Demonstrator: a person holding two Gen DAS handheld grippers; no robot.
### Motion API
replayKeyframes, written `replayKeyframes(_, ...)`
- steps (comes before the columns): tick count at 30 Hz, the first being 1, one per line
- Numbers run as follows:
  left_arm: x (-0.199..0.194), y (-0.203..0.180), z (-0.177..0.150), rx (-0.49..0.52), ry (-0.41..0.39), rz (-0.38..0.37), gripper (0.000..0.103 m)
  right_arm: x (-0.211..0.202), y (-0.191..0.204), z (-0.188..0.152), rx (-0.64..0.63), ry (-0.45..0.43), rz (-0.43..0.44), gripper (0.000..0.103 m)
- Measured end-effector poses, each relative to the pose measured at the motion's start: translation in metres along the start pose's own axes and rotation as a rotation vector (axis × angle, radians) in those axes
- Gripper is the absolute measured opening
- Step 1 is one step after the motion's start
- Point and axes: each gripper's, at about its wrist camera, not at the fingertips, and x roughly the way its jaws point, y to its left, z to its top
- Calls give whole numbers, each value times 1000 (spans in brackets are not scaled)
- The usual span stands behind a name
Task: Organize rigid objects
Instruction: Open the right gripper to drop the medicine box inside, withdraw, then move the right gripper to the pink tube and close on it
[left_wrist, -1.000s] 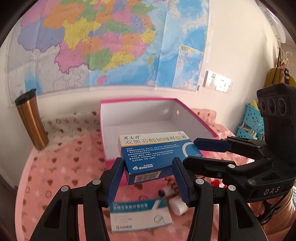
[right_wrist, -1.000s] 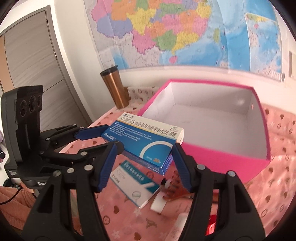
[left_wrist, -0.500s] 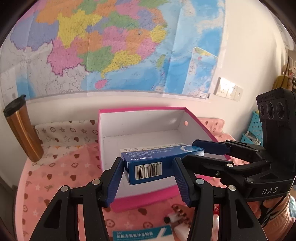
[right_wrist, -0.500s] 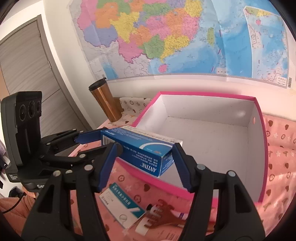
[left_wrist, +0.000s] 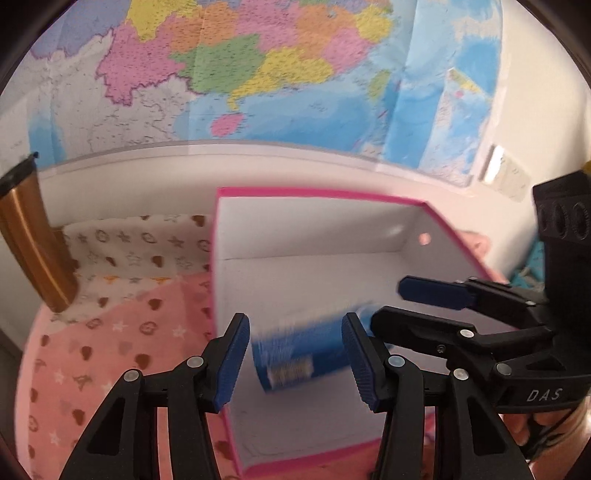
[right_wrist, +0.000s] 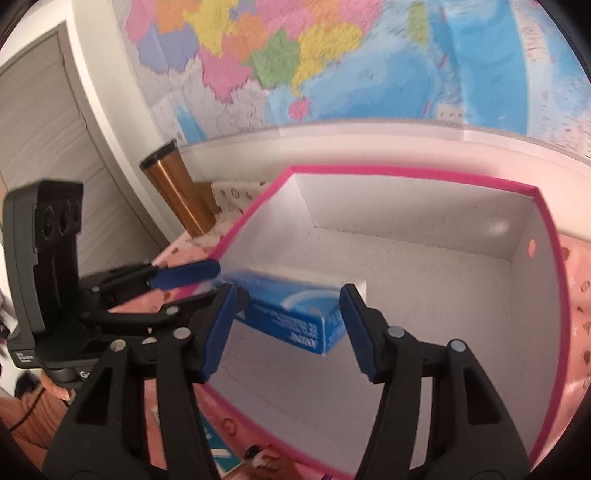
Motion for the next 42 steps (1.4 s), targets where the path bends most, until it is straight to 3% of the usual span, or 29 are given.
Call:
replayKeyframes(8,-23,0,-10,13,-73,33,53,-13,-5,-10,17,-10,-2,60)
replayKeyframes(16,-68,-22,-35,64,-116,-89,60,-72,3,-39,13,-55,8,60)
replayKeyframes(23,-76,-54,-73,121,-45,-183,60,-113,14,-95,1,-20,-43,60)
replayKeyframes(26,-75,-68,-88,161,-16,-214,60,-120,18,-127,0,20,-87,60)
replayKeyframes(32,-68,-94,-107,220,39,-255,60,-125,20,-185,69,96,-89,60)
replayKeyframes(39,-67,-109,-126,248,83,-284,60,-118,29,-203,53,137,-68,59)
replayKeyframes(42,-69,-108,-131,238,95,-284,60,-110,27,-202,61,154,-56,53)
